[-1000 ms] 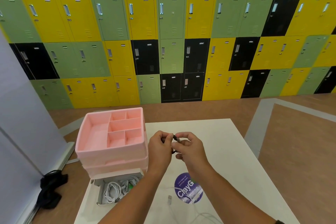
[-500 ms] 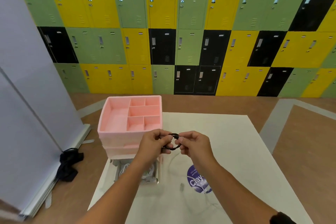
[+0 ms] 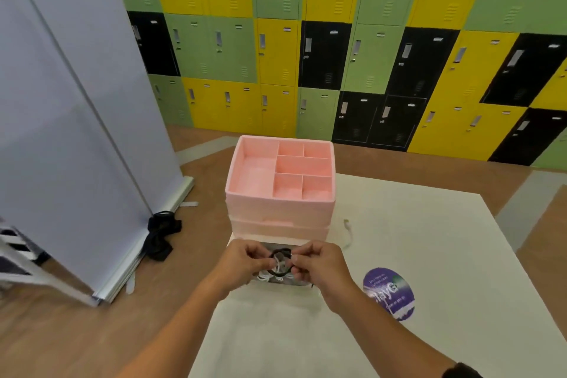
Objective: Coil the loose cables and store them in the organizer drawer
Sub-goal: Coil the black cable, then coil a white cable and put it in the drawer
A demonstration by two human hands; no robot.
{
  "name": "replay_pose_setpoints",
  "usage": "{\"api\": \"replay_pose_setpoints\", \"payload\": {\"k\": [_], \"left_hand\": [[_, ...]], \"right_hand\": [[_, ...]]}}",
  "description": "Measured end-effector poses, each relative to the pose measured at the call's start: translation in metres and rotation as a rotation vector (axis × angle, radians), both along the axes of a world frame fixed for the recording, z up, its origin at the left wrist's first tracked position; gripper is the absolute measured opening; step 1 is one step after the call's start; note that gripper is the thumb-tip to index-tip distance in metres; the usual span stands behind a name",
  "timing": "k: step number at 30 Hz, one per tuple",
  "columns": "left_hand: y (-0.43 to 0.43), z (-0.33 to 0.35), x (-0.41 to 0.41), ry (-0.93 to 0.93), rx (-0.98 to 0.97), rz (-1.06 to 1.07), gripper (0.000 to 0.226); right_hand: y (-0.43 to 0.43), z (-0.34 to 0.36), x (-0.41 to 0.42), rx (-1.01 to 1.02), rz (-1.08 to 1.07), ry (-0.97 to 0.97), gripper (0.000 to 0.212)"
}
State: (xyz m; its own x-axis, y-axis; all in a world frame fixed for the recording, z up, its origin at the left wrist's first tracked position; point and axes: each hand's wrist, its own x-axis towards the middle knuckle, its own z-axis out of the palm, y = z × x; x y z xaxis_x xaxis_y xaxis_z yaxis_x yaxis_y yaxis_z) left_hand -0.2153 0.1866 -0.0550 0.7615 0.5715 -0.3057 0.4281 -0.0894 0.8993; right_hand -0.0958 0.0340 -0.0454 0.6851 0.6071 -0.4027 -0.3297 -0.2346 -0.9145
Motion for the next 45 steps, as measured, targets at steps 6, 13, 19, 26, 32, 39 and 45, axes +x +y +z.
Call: {"api": "replay_pose_setpoints", "payload": {"k": [6,13,19,26,32,39,45], "left_hand": [[0.005,-0.034,-0.005,0.023,-0.058,0.057,0.008],[0.012,-0.056,0.011,-0.103,-0.069,0.240,0.022],[0.010,-0.061,0.019,-0.159,-0.044,0.374,0.020],[0.009,-0.080,0.027,-0.019,0.062,0.390,0.007],[0.009,-0.087,0.033,0.062,0.159,0.396,0.024],[0.004,-0.082,0.027,0.061,0.250,0.343,0.012],[-0.015,-0.080,0.017,0.028,0.414,0.277,0.007]], "right_hand": [[0.015,-0.033,-0.016,-0.105,-0.042,-0.069,0.014],[0.039,-0.052,-0.023,-0.229,-0.003,-0.394,0.014],[0.047,-0.062,-0.019,-0.262,0.163,-0.655,0.030],[0.054,-0.075,-0.009,-0.427,0.486,-0.890,0.036],[0.064,-0.070,-0.002,-0.547,0.672,-0.874,0.039],[0.047,-0.060,0.005,-0.425,0.673,-0.761,0.043],[0.003,-0.058,0.015,-0.363,0.576,-0.748,0.039]]}}
